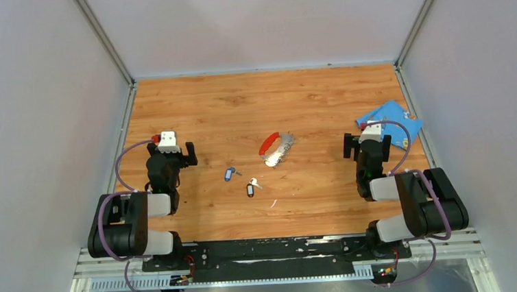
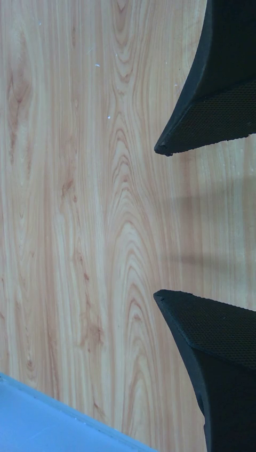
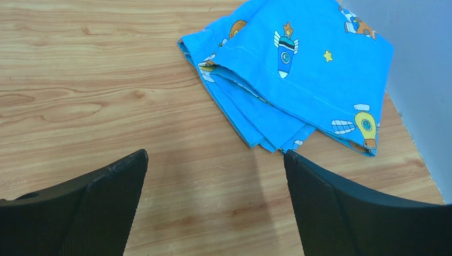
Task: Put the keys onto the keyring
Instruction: Pick up the keyring from the center of the board.
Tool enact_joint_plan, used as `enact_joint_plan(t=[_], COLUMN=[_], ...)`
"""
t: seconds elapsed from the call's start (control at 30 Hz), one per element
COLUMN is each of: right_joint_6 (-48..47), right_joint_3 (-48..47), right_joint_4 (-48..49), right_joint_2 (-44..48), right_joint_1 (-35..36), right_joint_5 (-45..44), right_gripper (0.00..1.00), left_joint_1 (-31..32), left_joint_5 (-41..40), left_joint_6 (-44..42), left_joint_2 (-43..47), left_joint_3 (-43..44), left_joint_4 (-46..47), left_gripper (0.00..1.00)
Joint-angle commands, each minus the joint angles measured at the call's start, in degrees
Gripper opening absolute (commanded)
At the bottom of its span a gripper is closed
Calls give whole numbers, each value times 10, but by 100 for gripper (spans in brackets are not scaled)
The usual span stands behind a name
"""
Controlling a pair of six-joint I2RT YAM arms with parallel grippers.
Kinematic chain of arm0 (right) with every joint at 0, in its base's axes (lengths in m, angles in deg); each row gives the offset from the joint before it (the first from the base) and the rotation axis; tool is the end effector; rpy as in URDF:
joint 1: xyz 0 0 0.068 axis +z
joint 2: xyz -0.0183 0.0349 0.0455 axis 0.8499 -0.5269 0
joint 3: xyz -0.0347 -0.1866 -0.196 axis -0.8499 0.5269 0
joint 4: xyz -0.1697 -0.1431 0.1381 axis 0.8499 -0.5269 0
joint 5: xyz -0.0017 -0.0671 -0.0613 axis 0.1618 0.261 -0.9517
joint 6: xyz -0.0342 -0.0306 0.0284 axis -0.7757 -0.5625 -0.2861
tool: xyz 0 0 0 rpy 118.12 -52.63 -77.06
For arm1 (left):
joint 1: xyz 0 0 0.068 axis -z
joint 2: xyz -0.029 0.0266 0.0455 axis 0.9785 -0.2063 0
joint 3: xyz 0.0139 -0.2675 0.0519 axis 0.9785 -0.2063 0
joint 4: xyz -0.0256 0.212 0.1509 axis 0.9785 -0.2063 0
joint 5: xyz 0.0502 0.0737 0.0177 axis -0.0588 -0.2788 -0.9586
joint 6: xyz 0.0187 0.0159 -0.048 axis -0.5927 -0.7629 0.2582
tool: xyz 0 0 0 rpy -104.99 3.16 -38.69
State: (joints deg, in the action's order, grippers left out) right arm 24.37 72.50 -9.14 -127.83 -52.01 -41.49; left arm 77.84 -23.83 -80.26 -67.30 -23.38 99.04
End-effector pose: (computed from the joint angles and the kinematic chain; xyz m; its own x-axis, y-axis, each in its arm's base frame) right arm 0.2288 0.0125 0.1490 -0.2115 -0.0709 -0.9748 0.2248 0.9671 -0.1191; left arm 0.2250 0.0003 0.1528 -0.1423 0.0114 -0.9898 0.0174 0.9998 0.0090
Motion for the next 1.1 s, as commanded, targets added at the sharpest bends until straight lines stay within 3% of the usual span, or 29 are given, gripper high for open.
enact_joint_plan(t=[0.0, 0.4, 0.5, 0.57, 0.63, 0.73, 0.83, 0.97, 1.07], right_joint_6=[-7, -7, -30, -25, 66, 161, 285, 266, 225], right_joint_3=[-6, -7, -15, -69, -142, -169, -195, -228, -262], right_joint_4=[14, 15, 9, -131, -281, -324, -373, -383, -428], right_joint_2=[-1, 0, 19, 71, 131, 176, 181, 142, 94], right_joint_1=[-6, -6, -1, 26, 25, 7, 2, 11, 51], right_joint_5=[-17, -21, -28, -91, -95, 58, 100, 270, 273], right_gripper=[100, 100, 100, 100, 100, 100, 100, 100, 100], left_joint_1=[-4, -4, -4, -4, -4, -4, 5, 22, 32], left_joint_5=[-8, 6, 36, 43, 81, 155, 205, 212, 191], left_joint_6=[-10, -16, -27, -25, -40, -57, -68, -90, -121], left_joint_2=[0, 7, 63, 93, 114, 149, 173, 144, 91], left_joint_3=[5, 8, 72, 130, 164, 172, 182, 253, 327], left_joint_4=[18, 17, -138, -264, -342, -405, -464, -582, -699], left_gripper=[100, 100, 100, 100, 100, 100, 100, 100, 100])
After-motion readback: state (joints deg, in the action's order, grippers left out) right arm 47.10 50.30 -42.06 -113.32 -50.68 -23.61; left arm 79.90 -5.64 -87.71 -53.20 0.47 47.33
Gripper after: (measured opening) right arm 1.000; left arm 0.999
